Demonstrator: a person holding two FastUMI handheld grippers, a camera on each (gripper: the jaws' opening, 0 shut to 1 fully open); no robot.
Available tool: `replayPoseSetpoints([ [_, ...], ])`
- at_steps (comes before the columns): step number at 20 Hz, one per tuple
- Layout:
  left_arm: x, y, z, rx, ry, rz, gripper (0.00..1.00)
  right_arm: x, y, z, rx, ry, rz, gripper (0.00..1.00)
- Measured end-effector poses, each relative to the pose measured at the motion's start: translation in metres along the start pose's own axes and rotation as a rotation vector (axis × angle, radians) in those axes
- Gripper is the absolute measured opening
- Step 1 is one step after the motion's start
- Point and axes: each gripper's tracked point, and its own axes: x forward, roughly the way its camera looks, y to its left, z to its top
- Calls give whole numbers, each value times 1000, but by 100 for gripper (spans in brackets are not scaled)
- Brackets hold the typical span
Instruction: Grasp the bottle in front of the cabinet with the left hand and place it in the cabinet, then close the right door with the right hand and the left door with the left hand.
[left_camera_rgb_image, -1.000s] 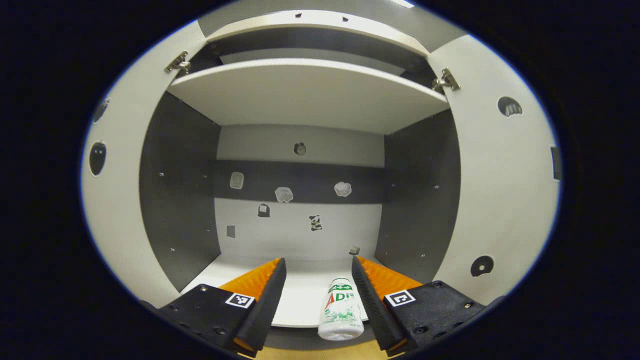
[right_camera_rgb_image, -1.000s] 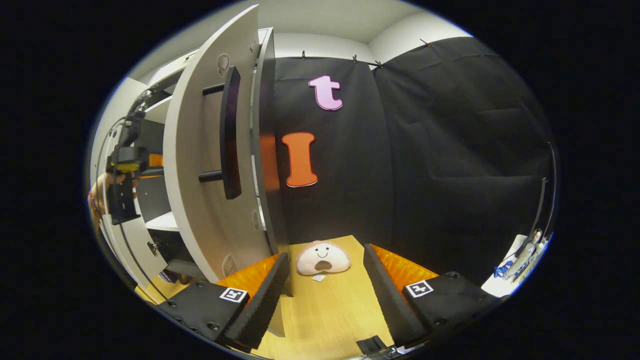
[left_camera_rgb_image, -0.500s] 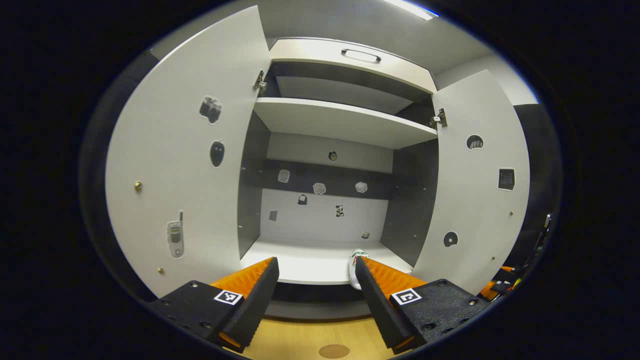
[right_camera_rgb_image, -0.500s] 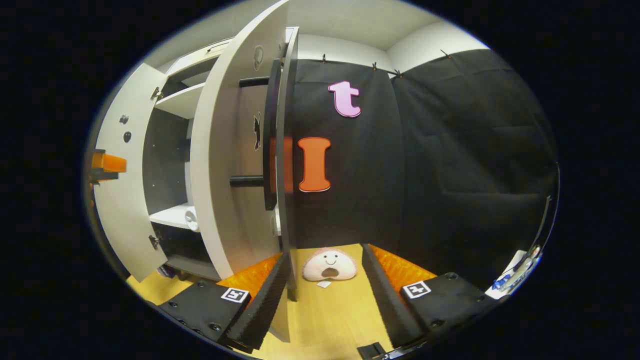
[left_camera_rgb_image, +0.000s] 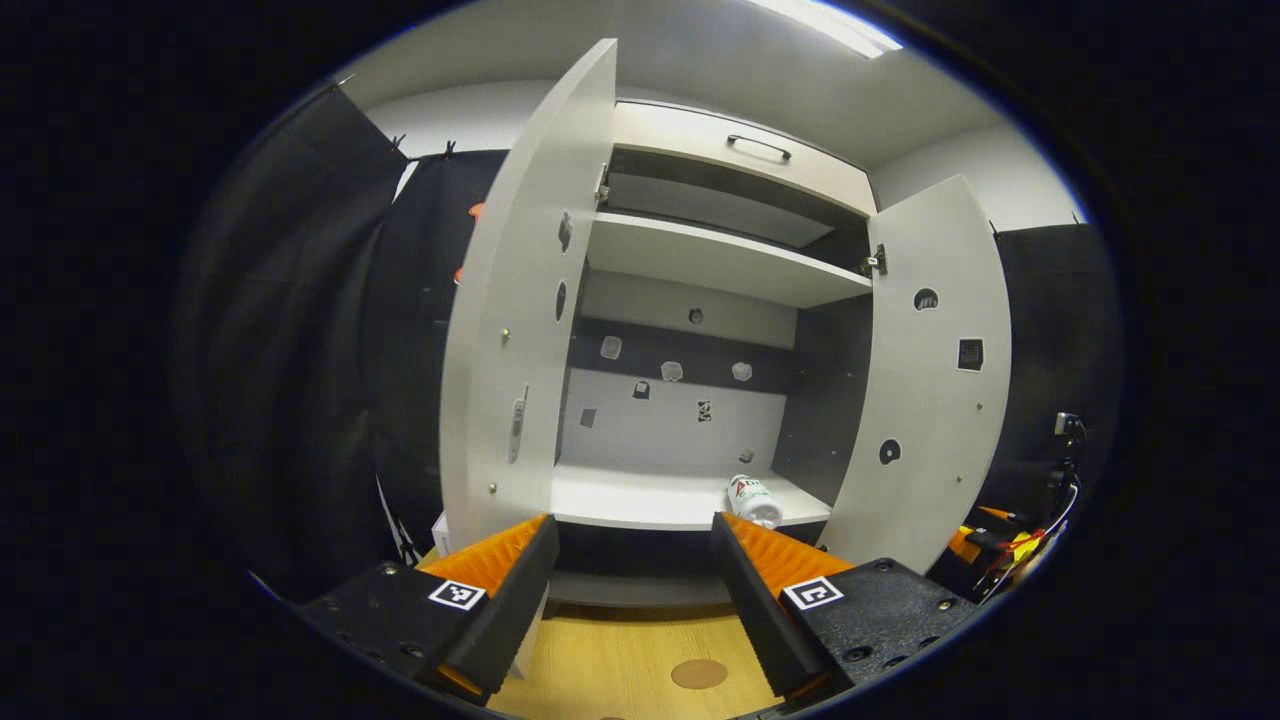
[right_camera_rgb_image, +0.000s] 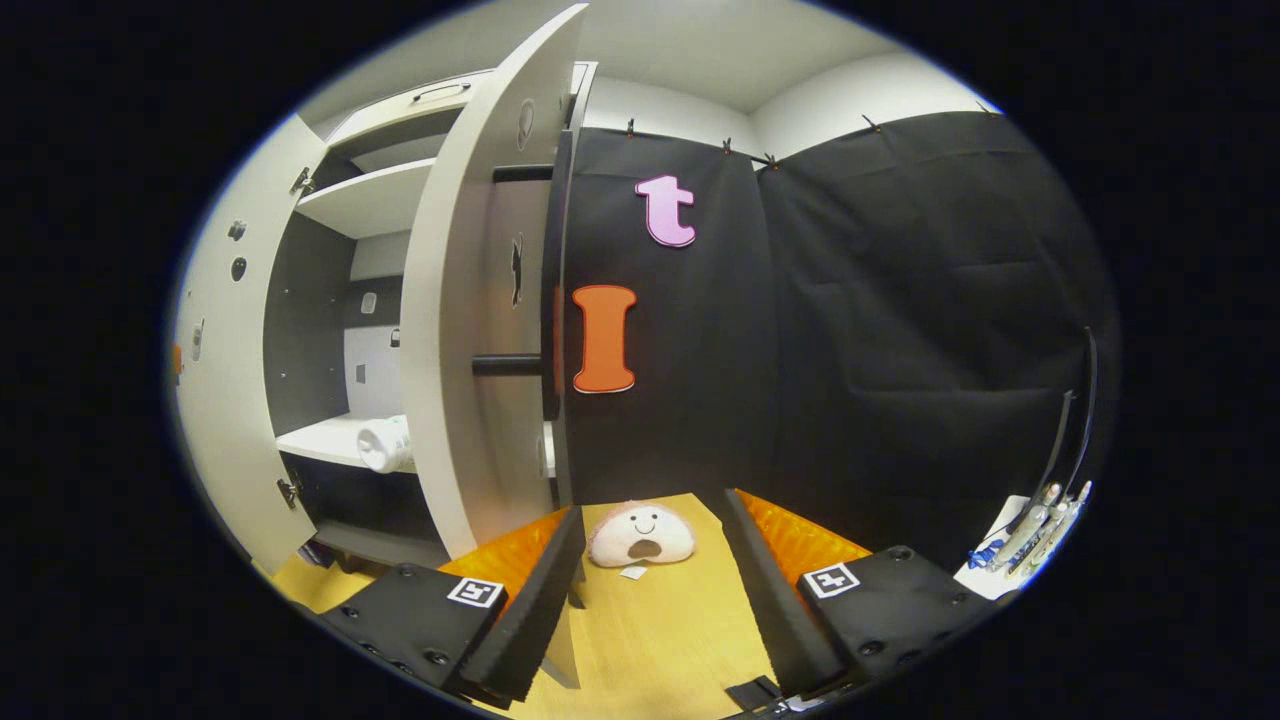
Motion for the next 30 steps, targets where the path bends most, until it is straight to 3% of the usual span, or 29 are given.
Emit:
replayPoseSetpoints([
  [9,-35,42,-12,-5,24,35,93,-12,111,-4,-65,13,162,92],
  [10,-37,45,-13,-11,25,40,93,-13,125,-3,-67,10,198,84],
  [11,-39,49,-13,-15,26,47,93,-12,137,1,-65,6,217,84],
  [12,-42,54,-15,-15,28,56,93,-15,144,1,-55,6,228,94],
  [13,-46,59,-15,-11,27,68,93,-19,148,0,-42,3,238,89],
  [14,-50,66,-16,-5,23,82,93,-20,152,3,-34,-2,246,89],
  [15,-54,73,-16,2,18,99,93,-20,153,5,-33,-6,251,95],
  [16,-57,81,-16,7,16,116,93,-20,152,7,-38,-10,255,89],
  [17,-59,88,-15,9,15,133,93,-21,152,7,-42,-14,258,89],
  [18,-61,95,-17,9,15,147,93,-23,152,8,-42,-16,262,95],
  [30,-34,152,-42,2,42,221,93,-59,137,32,-65,-47,234,96],
])
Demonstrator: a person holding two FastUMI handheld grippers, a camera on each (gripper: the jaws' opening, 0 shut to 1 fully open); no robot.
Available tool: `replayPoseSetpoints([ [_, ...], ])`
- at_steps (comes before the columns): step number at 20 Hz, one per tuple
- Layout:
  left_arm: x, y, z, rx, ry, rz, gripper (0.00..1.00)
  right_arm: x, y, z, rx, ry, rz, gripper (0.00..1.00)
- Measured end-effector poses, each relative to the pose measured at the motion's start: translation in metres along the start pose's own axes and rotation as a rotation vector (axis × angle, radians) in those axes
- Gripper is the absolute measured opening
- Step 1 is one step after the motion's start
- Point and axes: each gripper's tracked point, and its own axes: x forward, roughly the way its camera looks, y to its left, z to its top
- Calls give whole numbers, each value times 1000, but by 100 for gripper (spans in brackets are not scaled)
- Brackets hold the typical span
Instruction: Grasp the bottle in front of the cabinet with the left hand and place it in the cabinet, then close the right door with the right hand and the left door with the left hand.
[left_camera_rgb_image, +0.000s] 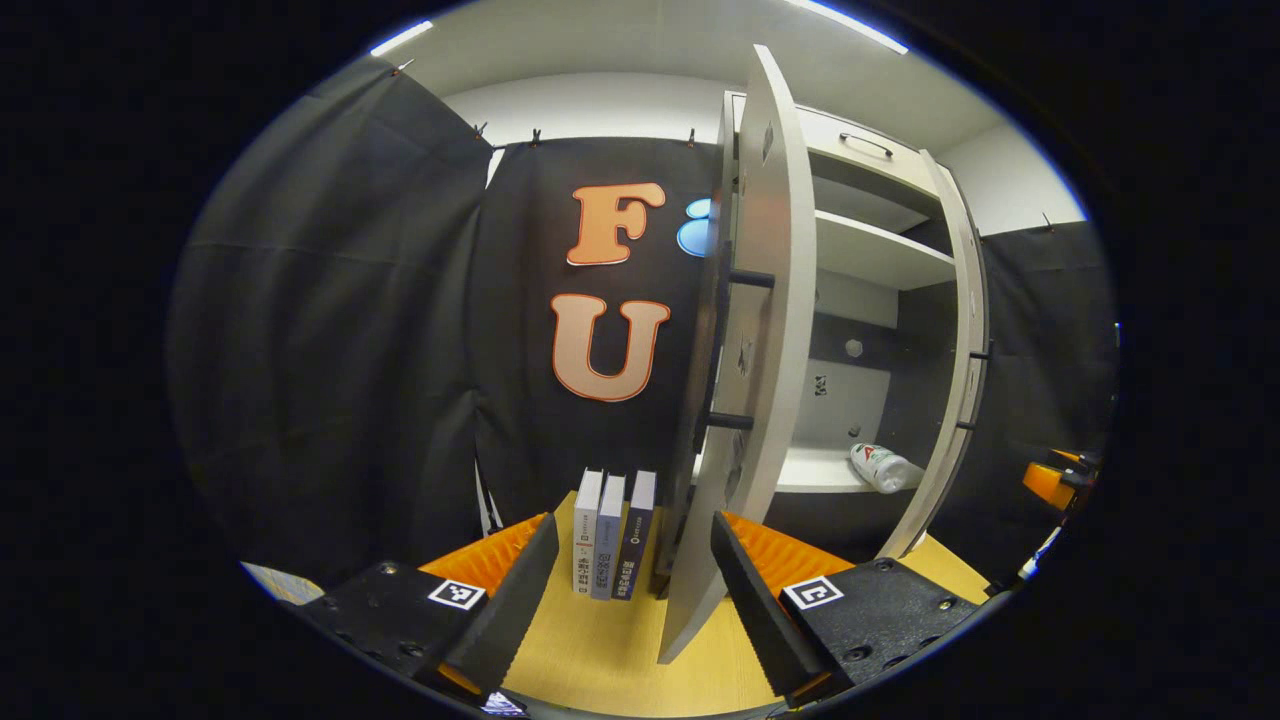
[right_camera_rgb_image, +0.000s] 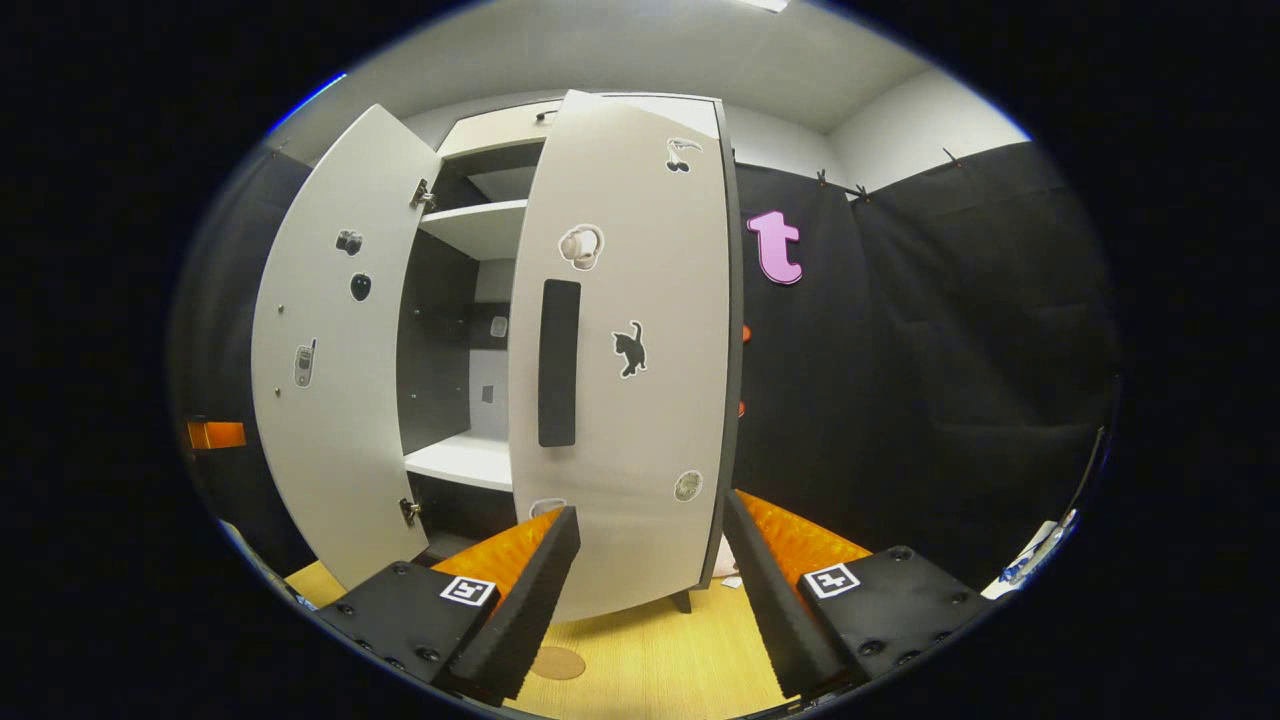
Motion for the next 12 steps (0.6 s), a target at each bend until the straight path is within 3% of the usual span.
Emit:
replayPoseSetpoints([
  [12,49,1,-16,12,27,-12,93,-37,-34,16,27,-22,-78,96],
])
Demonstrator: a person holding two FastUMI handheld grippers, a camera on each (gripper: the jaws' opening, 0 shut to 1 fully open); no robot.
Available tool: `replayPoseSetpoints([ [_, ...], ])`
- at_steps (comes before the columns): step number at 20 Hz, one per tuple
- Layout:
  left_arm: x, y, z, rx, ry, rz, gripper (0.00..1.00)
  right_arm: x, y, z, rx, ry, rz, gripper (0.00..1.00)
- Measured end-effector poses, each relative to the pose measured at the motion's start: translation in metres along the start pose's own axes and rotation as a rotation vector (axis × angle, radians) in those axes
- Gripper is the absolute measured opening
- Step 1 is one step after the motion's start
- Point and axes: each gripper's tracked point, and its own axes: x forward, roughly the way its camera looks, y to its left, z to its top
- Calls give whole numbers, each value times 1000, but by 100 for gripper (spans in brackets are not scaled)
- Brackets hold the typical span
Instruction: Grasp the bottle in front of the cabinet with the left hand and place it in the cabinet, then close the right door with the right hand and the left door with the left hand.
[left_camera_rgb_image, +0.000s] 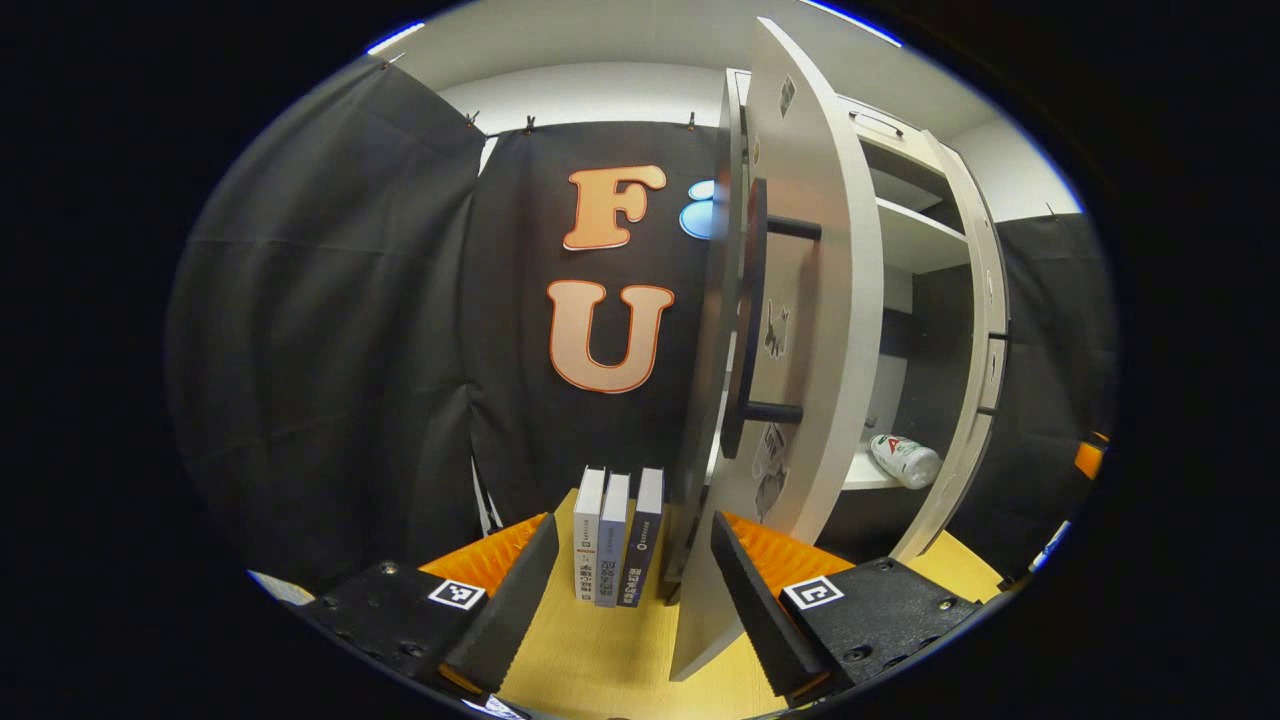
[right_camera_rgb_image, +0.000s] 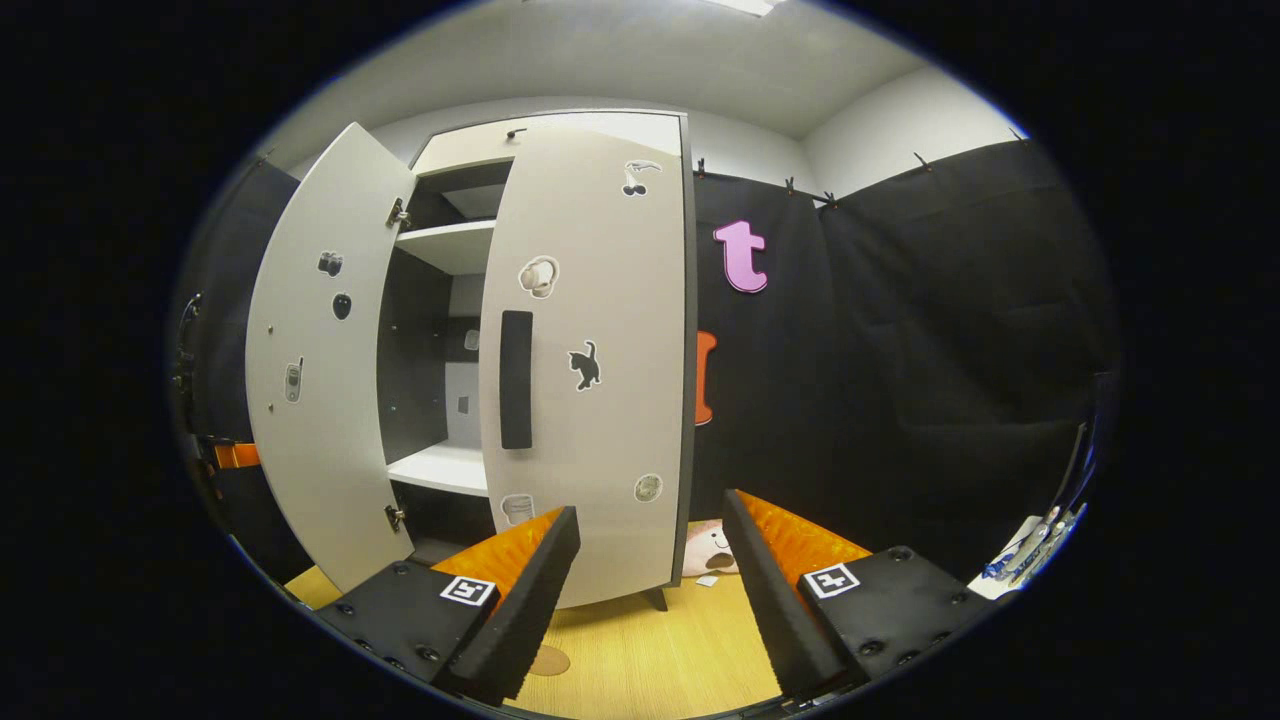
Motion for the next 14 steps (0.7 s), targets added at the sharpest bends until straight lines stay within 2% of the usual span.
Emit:
replayPoseSetpoints([
  [11,5,-6,-5,-26,14,3,93,-9,-19,0,10,-4,-26,96],
  [12,6,-9,-6,-38,14,-3,97,-9,-20,-1,12,-1,-26,96],
  [13,6,-14,-7,-49,17,-13,93,-11,-20,-3,12,3,-26,96],
  [14,6,-18,-8,-58,19,-26,93,-12,-20,-4,12,9,-26,96],
])
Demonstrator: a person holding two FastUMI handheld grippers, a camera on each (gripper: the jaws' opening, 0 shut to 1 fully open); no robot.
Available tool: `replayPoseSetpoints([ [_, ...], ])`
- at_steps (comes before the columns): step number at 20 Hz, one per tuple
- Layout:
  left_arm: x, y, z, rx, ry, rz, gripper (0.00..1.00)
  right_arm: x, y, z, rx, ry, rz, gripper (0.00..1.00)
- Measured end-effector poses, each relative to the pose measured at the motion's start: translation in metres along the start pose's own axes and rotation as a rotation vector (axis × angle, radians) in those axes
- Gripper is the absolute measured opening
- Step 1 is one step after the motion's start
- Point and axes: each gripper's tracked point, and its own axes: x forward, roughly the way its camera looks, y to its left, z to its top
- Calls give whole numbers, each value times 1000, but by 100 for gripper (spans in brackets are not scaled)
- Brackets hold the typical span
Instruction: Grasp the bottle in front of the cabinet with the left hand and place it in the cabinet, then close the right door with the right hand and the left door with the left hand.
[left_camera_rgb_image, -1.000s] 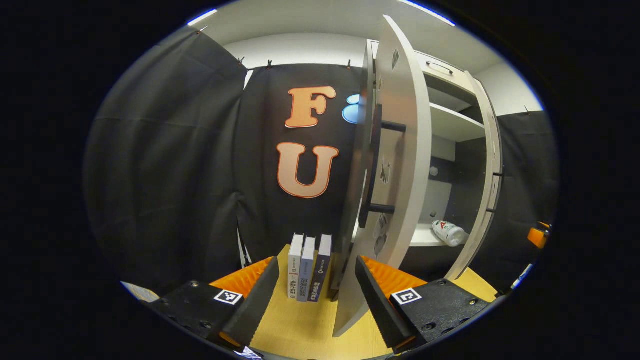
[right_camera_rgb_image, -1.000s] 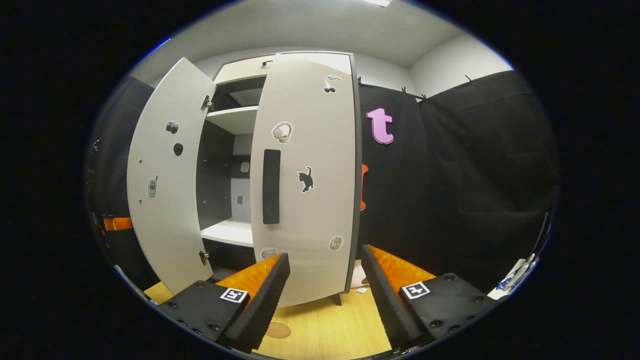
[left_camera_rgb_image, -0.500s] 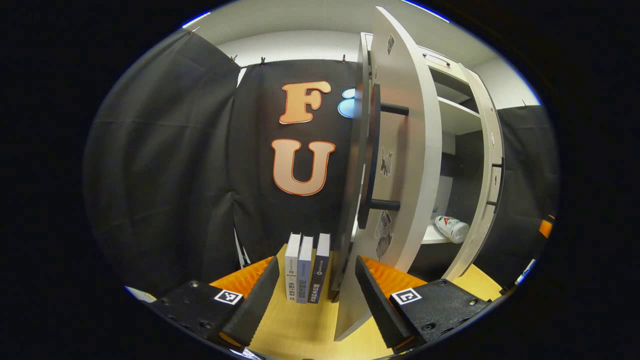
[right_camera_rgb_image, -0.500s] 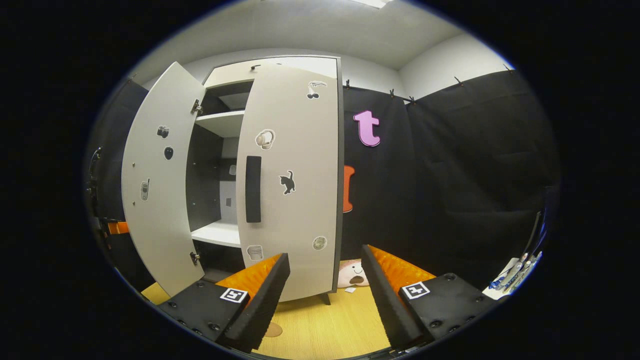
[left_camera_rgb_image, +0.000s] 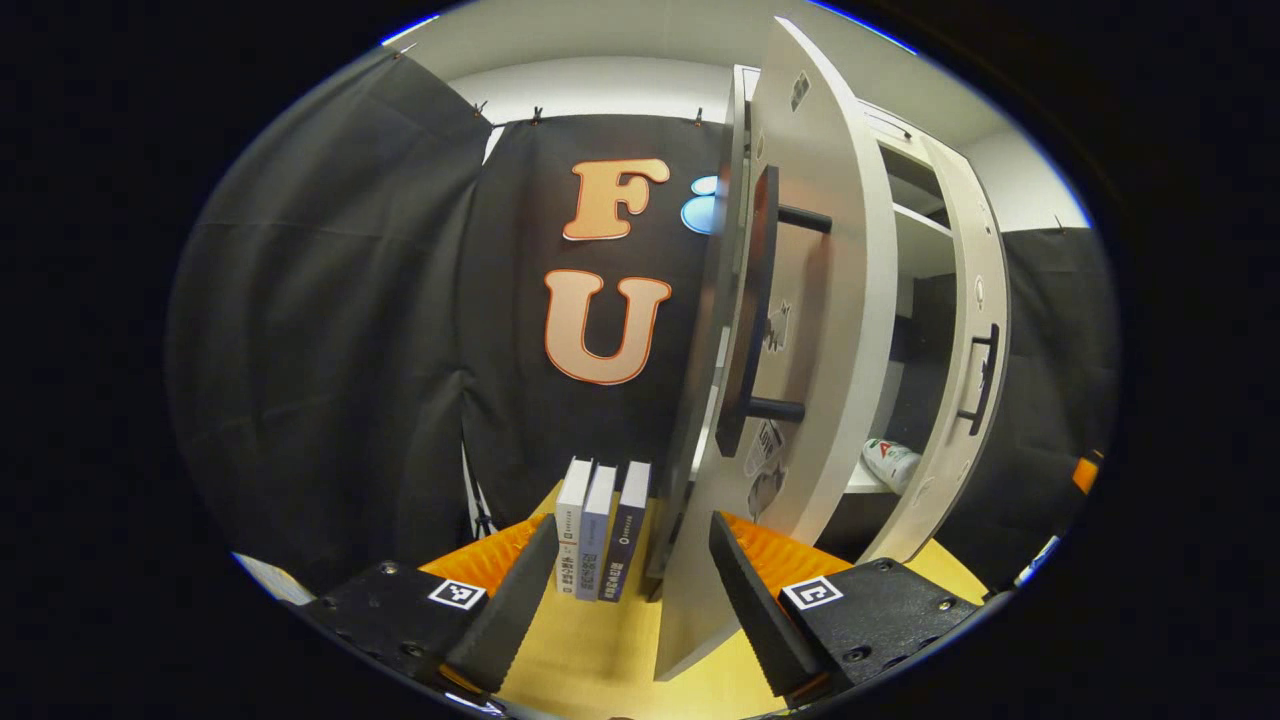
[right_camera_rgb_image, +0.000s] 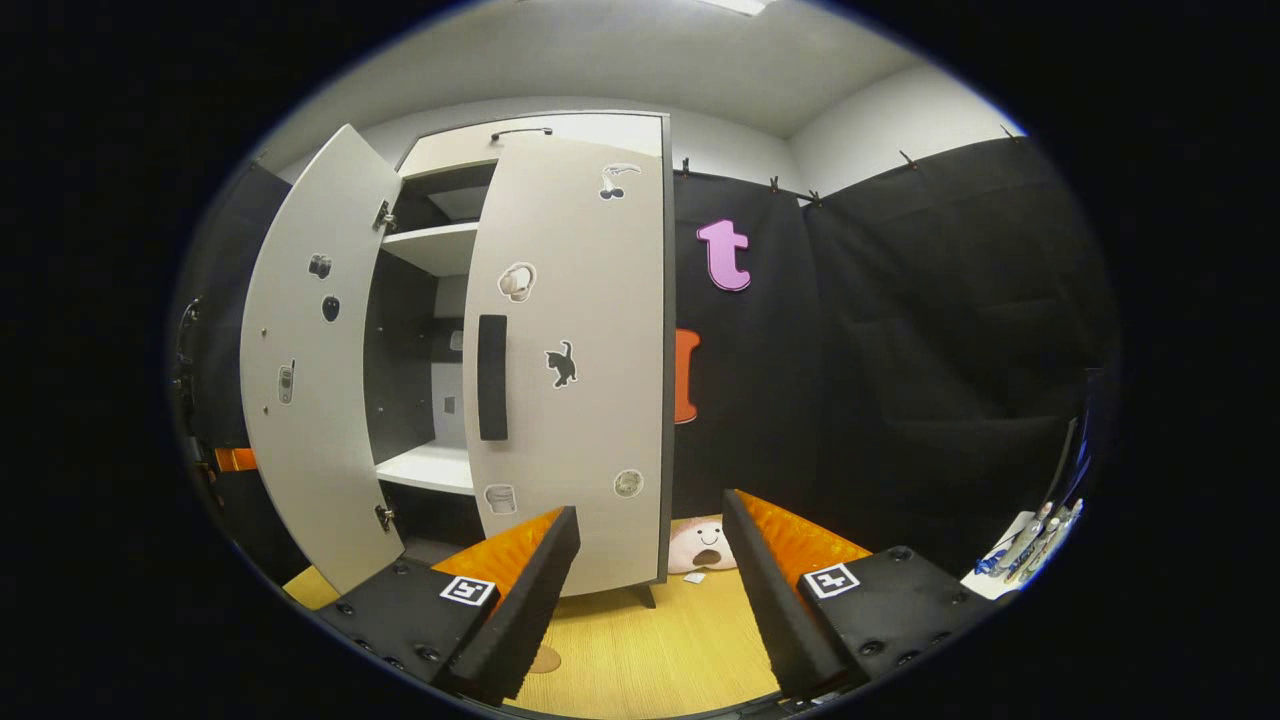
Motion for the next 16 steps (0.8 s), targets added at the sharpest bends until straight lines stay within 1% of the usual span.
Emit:
replayPoseSetpoints([
  [1,1,-5,-2,-7,2,-14,89,-2,-1,0,-2,3,1,96],
  [2,2,-10,-3,-14,4,-26,97,-3,-3,0,-8,2,0,96],
  [3,2,-16,-3,-16,5,-39,97,-6,-6,0,-15,3,-2,96],
  [4,2,-23,-4,-16,6,-54,89,-7,-8,1,-18,1,-5,96],
  [5,3,-30,-5,-14,9,-70,89,-8,-12,3,-19,0,-8,96],
  [6,5,-40,-6,-12,13,-91,93,-9,-15,4,-17,-1,-11,96],
  [8,10,-58,-9,-10,24,-127,93,-10,-23,5,-14,-2,-21,96],
  [9,13,-65,-10,-10,27,-141,89,-9,-27,5,-13,-4,-28,96],
  [10,15,-74,-11,-10,31,-156,89,-8,-32,5,-11,-5,-33,96],
  [11,17,-82,-12,-7,34,-167,93,-5,-36,3,-9,-4,-39,96],
  [12,18,-88,-12,-1,35,-175,93,-4,-41,2,-6,-3,-43,96],
  [13,19,-94,-12,9,35,-180,93,-3,-46,1,-3,-1,-47,96],
  [14,21,-99,-13,21,35,-184,89,0,-51,0,1,2,-50,96],
  [16,26,-111,-13,44,37,-189,97,2,-59,-1,10,6,-53,96],
])
